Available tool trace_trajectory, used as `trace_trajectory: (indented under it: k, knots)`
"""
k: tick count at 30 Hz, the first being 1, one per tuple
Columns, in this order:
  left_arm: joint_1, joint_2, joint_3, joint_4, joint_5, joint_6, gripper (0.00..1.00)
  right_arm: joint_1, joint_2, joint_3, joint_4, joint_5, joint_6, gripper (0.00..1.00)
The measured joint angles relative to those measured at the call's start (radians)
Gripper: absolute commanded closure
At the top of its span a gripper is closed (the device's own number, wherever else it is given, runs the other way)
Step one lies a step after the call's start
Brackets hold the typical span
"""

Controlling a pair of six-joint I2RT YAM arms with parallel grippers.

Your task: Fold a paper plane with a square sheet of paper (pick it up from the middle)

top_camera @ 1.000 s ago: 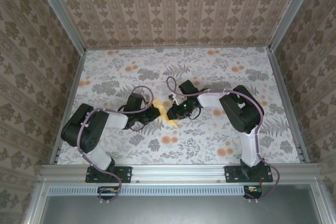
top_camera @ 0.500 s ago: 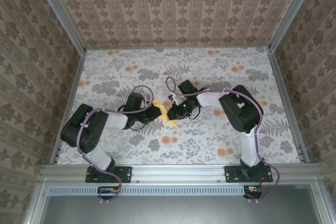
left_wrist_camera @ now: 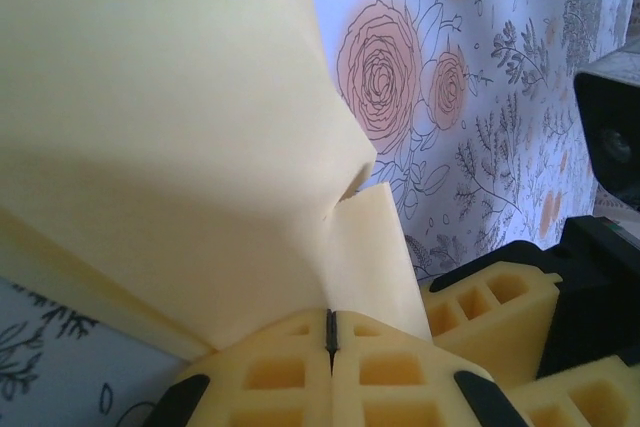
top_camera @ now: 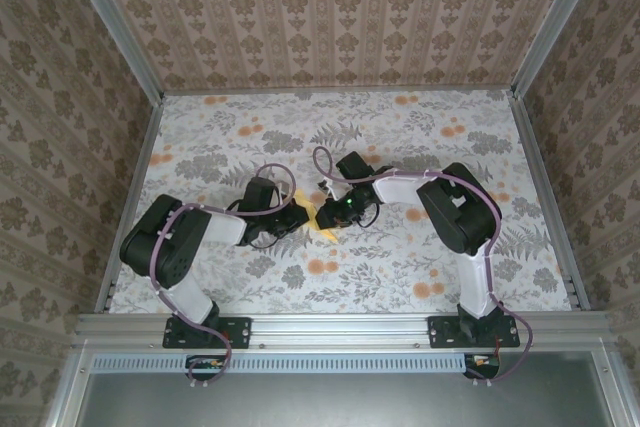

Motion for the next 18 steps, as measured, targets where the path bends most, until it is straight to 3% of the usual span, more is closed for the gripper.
trace_trajectory:
  k: [7, 14, 18]
  knots:
    - [0.000, 0.000, 0.000, 0.000, 0.000, 0.000, 0.96, -0.009, -0.046, -0.031, -0.043, 0.026, 0.000, 0.72]
    - [0.000, 0.000, 0.000, 0.000, 0.000, 0.000, 0.97, -0.011, -0.052, -0.050, -0.060, 0.029, 0.000, 0.83]
    - [0.000, 0.000, 0.000, 0.000, 0.000, 0.000, 0.97, -0.011, -0.052, -0.056, -0.060, 0.029, 0.000, 0.84]
